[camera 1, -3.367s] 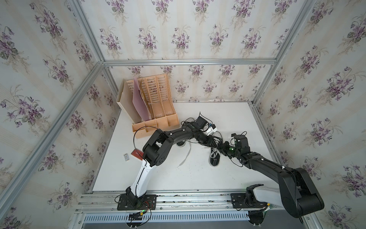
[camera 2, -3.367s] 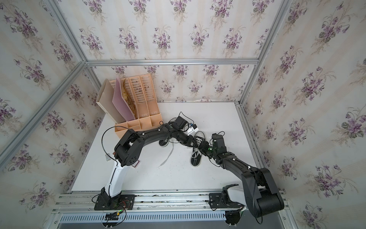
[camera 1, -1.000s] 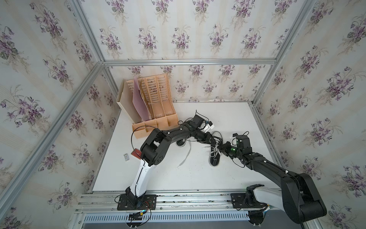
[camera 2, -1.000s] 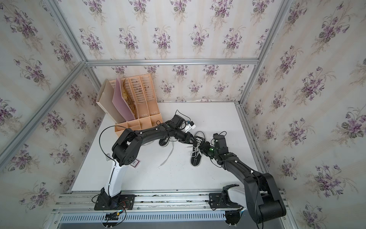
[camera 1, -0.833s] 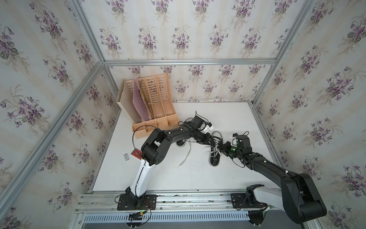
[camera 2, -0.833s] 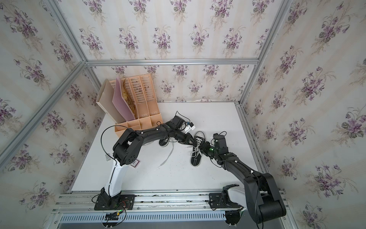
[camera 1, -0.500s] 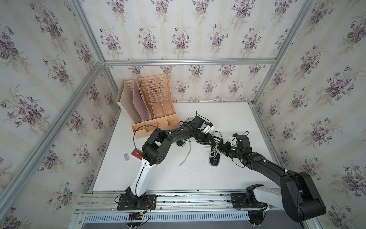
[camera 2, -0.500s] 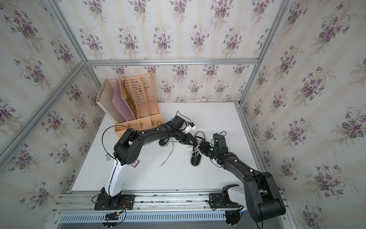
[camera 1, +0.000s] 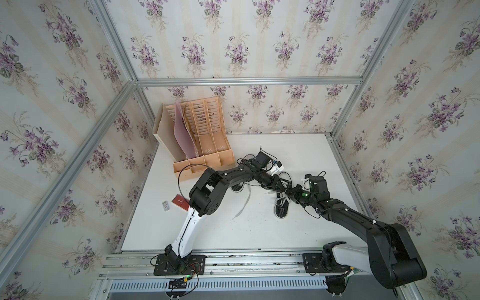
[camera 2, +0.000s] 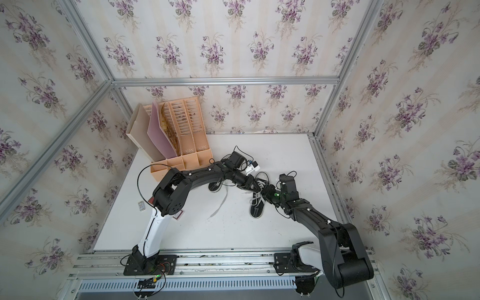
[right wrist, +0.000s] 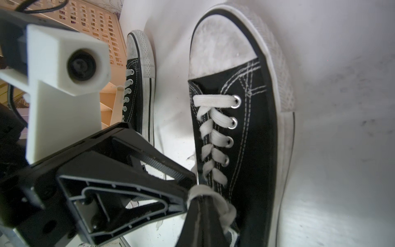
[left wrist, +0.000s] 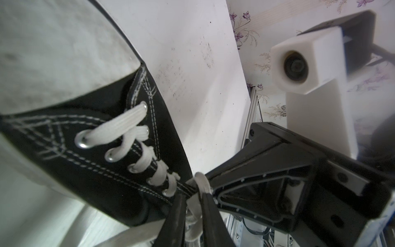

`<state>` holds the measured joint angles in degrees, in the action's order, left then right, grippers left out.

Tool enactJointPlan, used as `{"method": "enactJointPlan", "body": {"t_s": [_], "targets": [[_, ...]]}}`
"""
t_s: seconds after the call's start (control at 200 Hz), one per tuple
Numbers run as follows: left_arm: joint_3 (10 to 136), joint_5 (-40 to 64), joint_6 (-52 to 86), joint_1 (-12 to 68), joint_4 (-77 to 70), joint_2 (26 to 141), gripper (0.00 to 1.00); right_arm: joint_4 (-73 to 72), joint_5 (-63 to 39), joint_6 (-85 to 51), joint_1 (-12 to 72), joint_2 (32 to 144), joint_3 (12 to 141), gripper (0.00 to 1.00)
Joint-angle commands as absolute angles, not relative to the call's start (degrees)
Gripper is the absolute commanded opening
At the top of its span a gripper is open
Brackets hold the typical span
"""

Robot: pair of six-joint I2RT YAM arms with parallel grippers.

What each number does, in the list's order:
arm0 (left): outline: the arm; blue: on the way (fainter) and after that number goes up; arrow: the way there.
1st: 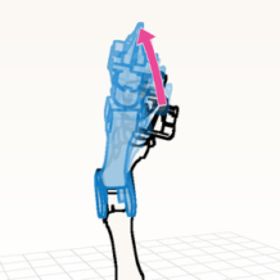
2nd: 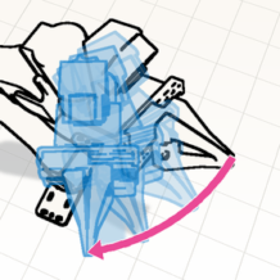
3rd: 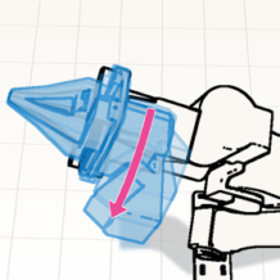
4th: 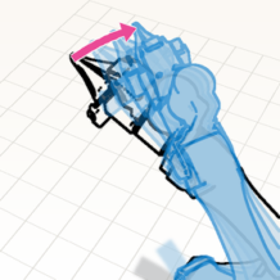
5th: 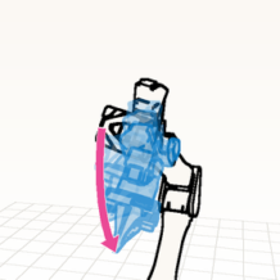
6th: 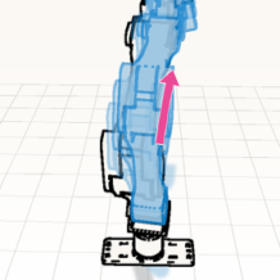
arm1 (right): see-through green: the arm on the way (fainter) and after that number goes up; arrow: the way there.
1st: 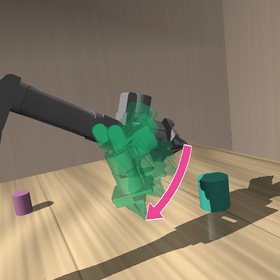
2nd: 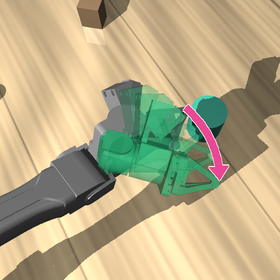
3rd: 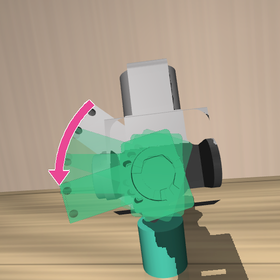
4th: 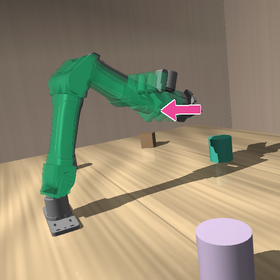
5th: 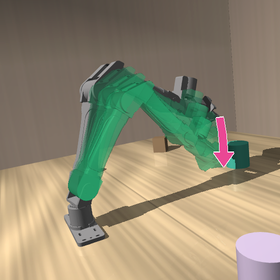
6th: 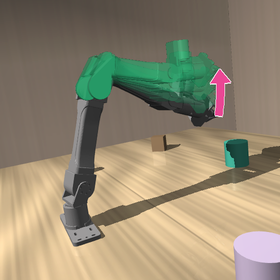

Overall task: Tie the shoes
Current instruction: Cross the shoelace with the shoelace.

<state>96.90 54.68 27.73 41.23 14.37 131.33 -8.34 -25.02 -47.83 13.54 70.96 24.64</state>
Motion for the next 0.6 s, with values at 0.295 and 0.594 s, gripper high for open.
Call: {"method": "enactJointPlan", "body": {"t_s": [0.295,0.594], "targets": [[94.13,54.03,28.65,40.11,10.42,128.66,0.37,-8.57,-24.7,-47.29,13.62,71.75,25.5,0.0],[94.73,53.48,28.83,39.9,11.64,130.48,0.27,-8.35,-24.51,-47.15,13.62,71.81,25.5,0.0]]}}
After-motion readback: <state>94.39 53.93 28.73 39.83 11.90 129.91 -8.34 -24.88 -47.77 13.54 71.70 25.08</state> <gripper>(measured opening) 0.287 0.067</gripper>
